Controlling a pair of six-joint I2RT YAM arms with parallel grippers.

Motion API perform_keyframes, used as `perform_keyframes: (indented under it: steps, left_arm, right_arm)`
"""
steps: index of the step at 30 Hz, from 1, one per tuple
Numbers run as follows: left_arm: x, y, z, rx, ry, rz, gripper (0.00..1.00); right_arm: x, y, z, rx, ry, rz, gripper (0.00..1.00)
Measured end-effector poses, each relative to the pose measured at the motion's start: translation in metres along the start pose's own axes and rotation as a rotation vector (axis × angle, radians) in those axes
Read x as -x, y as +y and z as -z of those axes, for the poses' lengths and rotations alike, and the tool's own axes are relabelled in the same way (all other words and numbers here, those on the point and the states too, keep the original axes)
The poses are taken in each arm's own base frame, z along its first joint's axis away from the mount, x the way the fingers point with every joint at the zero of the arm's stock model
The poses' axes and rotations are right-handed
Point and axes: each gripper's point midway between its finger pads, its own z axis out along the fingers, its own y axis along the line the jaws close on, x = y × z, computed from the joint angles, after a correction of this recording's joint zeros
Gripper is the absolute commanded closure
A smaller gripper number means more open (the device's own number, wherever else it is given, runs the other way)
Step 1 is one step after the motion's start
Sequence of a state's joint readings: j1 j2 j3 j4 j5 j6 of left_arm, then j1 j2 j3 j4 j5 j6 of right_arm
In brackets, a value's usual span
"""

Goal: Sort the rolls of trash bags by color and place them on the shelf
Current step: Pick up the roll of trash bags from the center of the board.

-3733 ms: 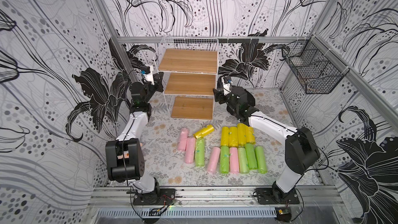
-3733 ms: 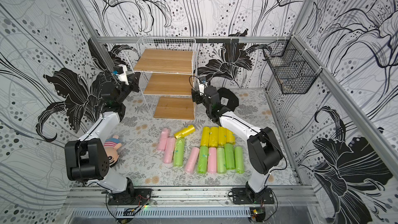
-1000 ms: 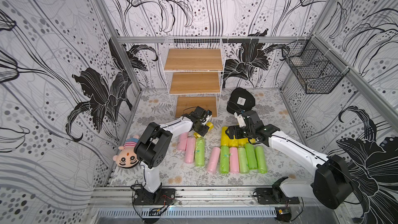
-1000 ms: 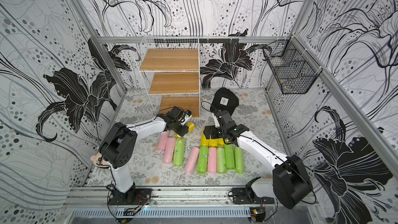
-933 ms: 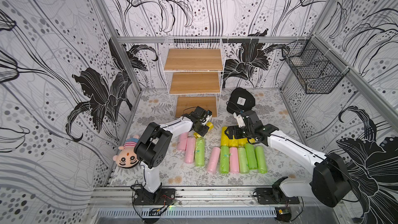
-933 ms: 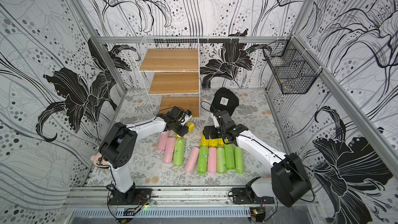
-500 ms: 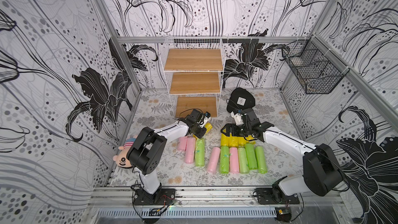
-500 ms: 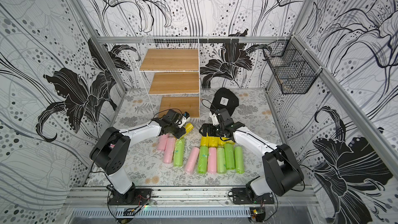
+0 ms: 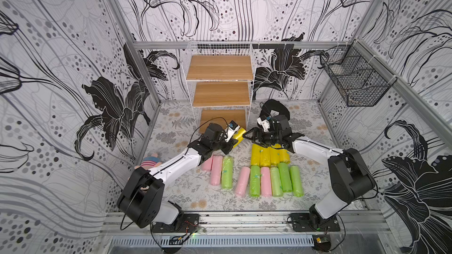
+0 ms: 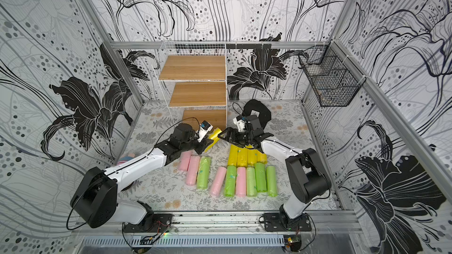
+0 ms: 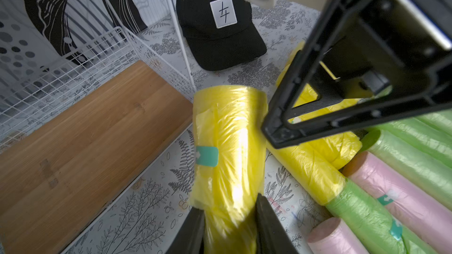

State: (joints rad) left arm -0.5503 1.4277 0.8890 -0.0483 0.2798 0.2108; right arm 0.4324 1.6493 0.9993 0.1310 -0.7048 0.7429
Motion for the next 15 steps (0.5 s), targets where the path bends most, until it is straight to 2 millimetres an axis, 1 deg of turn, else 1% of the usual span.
perform_keyframes:
  steps: [1,4,7,10,15]
  left_arm:
    - [0.001,-0.002,0.0,-0.007,-0.005,-0.003,0.75]
    - [0.001,-0.006,0.0,-0.019,-0.011,-0.009,0.75]
    - [0.001,-0.008,0.001,-0.025,-0.013,-0.013,0.75]
    - [0.003,-0.008,0.003,-0.024,-0.017,-0.015,0.75]
    - [0.006,-0.009,0.004,-0.021,-0.03,-0.02,0.73]
  right_arm:
    - [0.002,0.004,-0.001,0.021,-0.004,-0.005,0.04]
    - [0.009,0.013,-0.005,0.075,-0.012,-0.022,0.19]
    - [0.012,0.013,-0.012,0.109,-0.006,-0.056,0.34]
    - [0.013,0.013,-0.016,0.134,0.0,-0.084,0.43]
    - [0.016,0.017,-0.016,0.152,-0.009,-0.103,0.61]
